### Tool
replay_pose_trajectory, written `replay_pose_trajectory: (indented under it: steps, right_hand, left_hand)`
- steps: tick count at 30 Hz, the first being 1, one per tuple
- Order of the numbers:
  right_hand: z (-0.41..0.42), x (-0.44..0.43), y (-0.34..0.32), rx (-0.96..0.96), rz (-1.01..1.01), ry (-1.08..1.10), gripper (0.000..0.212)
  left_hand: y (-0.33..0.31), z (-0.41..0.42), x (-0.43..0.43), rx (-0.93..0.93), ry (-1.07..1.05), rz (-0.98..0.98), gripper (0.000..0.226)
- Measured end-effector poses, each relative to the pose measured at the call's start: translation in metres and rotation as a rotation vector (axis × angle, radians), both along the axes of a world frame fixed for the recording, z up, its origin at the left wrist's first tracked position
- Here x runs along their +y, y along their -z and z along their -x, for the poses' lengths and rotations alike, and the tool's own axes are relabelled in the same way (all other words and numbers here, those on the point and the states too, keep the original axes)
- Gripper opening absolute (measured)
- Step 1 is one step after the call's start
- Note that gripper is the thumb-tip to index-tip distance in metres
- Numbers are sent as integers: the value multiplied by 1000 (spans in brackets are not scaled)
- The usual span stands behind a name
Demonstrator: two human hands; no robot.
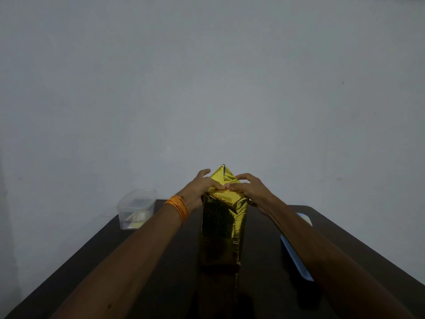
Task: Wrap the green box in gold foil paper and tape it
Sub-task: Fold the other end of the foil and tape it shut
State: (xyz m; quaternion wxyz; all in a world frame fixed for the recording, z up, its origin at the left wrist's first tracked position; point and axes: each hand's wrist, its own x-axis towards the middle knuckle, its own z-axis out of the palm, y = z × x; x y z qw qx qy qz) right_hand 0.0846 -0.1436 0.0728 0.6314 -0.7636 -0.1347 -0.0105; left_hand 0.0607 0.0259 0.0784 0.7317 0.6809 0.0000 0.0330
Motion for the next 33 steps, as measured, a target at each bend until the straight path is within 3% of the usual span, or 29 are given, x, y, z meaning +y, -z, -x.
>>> replay_pose_trajectory:
  steps: [6, 12, 19, 29, 33]
  right_hand:
    - [-3, 0, 1, -9, -1, -8, 50]
    - [-4, -1, 2, -8, 0, 1, 49]
    - [-4, 1, 2, 0, -25, 4, 50]
    - [-2, 0, 2, -56, -48, 24, 45]
    - [-4, -3, 4, -168, -84, 130, 44]
  left_hand:
    - [1, 8, 4, -1, 85, 152, 73]
    - [3, 9, -1, -39, 79, 72, 84]
    - [4, 16, 4, -43, 106, 210, 66]
    - [0, 12, -3, -219, -215, -40, 52]
    - [-10, 15, -5, -432, -371, -218, 28]
